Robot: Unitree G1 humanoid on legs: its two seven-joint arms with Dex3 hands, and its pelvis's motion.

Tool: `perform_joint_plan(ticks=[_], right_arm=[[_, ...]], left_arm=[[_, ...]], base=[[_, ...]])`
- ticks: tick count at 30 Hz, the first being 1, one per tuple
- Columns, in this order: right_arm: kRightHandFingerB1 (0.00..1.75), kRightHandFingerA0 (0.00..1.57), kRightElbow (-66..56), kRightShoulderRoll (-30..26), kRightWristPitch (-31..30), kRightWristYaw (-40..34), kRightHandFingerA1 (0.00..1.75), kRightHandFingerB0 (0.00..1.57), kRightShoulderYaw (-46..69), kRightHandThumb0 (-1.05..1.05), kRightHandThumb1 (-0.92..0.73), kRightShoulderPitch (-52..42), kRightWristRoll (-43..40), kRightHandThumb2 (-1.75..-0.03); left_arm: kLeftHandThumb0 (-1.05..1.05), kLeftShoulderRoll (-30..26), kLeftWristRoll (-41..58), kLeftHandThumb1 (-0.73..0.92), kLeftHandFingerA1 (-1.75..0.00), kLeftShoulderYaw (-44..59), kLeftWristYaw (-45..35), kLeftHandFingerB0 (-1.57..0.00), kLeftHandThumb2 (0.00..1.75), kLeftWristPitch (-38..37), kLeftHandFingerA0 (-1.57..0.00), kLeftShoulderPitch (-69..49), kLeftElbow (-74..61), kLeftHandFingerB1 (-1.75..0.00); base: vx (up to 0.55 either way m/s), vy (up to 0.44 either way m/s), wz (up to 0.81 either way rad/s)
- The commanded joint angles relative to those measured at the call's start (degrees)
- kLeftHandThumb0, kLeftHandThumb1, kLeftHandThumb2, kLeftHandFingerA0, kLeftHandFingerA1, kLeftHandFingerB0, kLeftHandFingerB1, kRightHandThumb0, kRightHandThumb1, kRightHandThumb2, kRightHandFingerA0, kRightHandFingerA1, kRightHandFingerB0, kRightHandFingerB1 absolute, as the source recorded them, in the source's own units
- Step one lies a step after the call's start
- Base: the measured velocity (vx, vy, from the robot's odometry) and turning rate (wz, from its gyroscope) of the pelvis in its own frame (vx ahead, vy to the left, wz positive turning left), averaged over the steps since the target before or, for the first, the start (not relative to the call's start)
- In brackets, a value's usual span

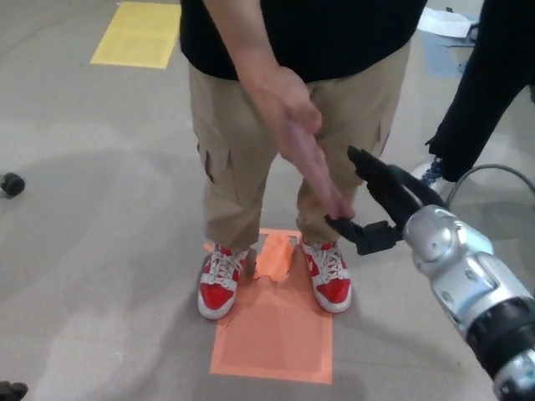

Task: The robot extends its right arm to grab a person's hand and shakes it

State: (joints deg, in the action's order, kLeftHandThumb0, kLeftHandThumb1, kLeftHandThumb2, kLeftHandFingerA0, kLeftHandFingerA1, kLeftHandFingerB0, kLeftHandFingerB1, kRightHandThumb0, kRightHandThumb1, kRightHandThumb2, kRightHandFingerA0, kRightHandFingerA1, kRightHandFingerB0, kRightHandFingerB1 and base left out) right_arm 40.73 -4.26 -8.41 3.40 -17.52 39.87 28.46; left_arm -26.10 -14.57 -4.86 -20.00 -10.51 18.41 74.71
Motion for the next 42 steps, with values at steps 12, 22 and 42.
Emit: perform_joint_plan(ticks=[12,22,42], right_arm=[[0.0,0.0,-48.5,-15.5,-3.3,13.6,0.01,0.0,8.3,-0.93,-0.63,-32.2,-4.9,-0.96],[0.0,0.0,-29.4,-21.8,-0.7,16.7,0.06,0.0,10.5,-1.01,-0.69,-38.5,-8.4,-1.04],[0.01,0.0,29.9,-12.7,0.6,15.4,0.02,0.0,10.7,-1.02,-0.92,-18.8,-10.2,-1.23]], left_arm=[[-0.99,-0.9,0.2,0.59,-0.08,0.0,-1.5,0.0,0.96,-1.4,0.0,-0.5,0.3,0.0],[-1.02,-0.5,-0.1,0.67,-0.06,-0.3,0.0,0.0,1.05,-0.4,0.0,-0.1,0.0,0.0],[-0.92,0.7,1.3,0.92,-0.14,1.5,4.5,0.0,1.32,3.2,0.0,-0.1,0.5,-0.11]], base=[[0.0,0.0,0.0],[0.0,0.0,0.0],[0.0,0.0,0.0]])
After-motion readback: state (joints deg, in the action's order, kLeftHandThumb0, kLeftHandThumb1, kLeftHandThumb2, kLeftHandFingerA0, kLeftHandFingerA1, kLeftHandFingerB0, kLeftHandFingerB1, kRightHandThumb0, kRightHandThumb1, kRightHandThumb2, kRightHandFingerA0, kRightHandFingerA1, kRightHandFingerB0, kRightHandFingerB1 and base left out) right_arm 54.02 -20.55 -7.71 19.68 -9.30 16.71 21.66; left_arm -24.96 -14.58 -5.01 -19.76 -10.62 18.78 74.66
